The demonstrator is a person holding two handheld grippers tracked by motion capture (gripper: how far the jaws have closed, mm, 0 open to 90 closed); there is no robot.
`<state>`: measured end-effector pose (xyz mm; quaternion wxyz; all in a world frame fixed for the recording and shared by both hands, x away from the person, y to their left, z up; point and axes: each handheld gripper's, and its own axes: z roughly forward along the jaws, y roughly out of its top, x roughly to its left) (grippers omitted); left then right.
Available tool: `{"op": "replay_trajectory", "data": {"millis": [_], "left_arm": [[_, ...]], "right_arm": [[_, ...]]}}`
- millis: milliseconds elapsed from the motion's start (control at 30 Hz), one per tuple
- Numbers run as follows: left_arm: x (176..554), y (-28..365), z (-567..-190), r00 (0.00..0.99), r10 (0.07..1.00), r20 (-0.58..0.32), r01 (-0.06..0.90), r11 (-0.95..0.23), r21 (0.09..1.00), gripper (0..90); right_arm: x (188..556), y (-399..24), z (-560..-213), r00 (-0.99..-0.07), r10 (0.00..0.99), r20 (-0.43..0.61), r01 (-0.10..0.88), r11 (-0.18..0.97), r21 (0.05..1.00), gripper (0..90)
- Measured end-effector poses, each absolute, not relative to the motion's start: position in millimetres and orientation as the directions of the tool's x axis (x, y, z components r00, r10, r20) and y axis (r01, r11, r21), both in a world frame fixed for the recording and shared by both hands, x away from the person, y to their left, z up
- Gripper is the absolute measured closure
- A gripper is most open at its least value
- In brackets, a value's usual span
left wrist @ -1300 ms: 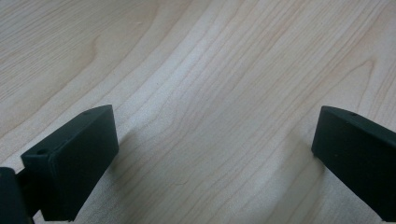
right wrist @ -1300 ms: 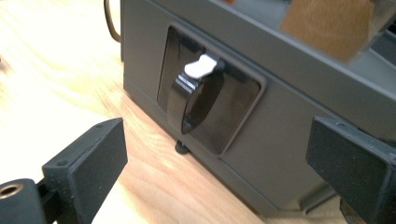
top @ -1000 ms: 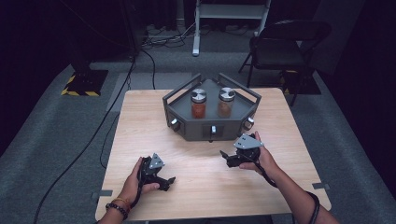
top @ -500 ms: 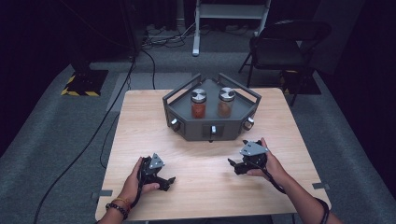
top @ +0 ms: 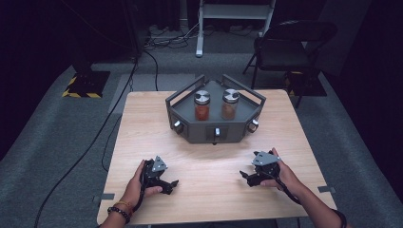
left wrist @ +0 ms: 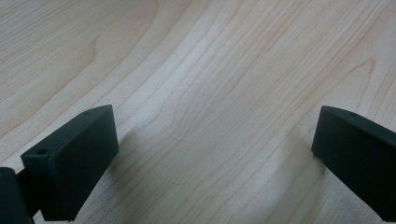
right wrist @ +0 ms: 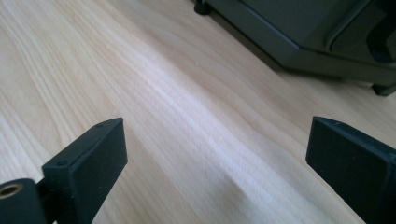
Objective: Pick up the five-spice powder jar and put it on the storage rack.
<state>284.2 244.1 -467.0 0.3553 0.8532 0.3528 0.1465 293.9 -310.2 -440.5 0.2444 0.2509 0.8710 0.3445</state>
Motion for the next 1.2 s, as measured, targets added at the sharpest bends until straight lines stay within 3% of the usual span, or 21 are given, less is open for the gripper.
{"op": "replay_trajectory", "data": {"millis": [567, 1033, 1200], "left_arm": [[284.0, 244.1, -467.2, 0.708, 0.706, 0.000, 0.497, -0.498, 0.711, 0.5], [284.0, 244.0, -467.2, 0.708, 0.706, 0.000, 0.497, -0.499, 0.710, 0.5], [284.0, 244.0, -467.1, 0.708, 0.707, -0.001, 0.498, -0.498, 0.710, 0.4]], "right_arm": [[298.4, -323.2, -445.0, -0.774, 0.595, -0.216, 0.323, 0.665, 0.674, 5.1], [309.0, -342.3, -451.1, -0.781, 0.614, -0.119, 0.372, 0.609, 0.701, 1.5], [315.5, -350.1, -455.2, -0.764, 0.644, -0.041, 0.431, 0.558, 0.710, 0.0]]}}
